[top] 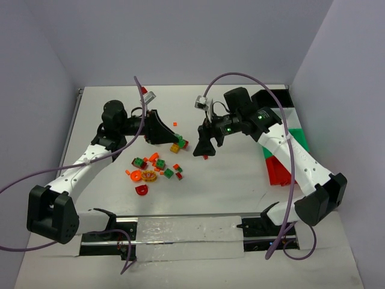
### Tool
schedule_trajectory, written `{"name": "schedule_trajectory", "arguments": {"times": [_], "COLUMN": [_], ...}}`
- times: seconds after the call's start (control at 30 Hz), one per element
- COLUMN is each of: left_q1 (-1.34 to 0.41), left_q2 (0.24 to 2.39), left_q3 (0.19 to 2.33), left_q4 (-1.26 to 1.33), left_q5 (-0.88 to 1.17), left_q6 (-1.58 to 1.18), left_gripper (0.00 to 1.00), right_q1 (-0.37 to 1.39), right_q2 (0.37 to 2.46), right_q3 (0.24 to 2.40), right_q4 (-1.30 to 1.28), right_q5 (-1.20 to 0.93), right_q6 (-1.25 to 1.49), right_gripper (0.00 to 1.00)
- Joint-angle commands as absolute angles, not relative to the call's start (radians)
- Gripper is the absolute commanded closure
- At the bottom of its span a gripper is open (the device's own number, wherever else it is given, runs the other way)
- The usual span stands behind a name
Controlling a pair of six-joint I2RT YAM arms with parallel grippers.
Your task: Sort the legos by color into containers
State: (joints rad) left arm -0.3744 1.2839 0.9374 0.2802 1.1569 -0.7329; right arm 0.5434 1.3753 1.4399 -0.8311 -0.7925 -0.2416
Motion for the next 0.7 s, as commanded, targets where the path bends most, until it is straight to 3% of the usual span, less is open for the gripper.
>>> {"name": "schedule_trajectory", "arguments": {"times": [0.0,0.2,0.67], "left_q1": [-0.38,-0.381,-0.406], "left_q2": [1.241,1.236,1.242], "left_q3": [0.929,0.92,0.919], "left_q4": [0.497,0.522,0.499], "left_q5": [1.203,1.201,1.176], "left_q6": [-0.829,-0.839,-0.828], "left_gripper": [1.0,1.0,1.0], "right_q1": [0.548,0.548,0.566], "right_q2": [1.383,1.451,1.524], "right_q3": [1.449,1.502,1.564], "right_q4": [-0.744,-0.712,-0.625], "right_q5": [-0.974,-1.1,-1.078], "right_q6": [-0.141,-0.063,-0.002], "right_gripper": [0.1,0.1,0.18]}}
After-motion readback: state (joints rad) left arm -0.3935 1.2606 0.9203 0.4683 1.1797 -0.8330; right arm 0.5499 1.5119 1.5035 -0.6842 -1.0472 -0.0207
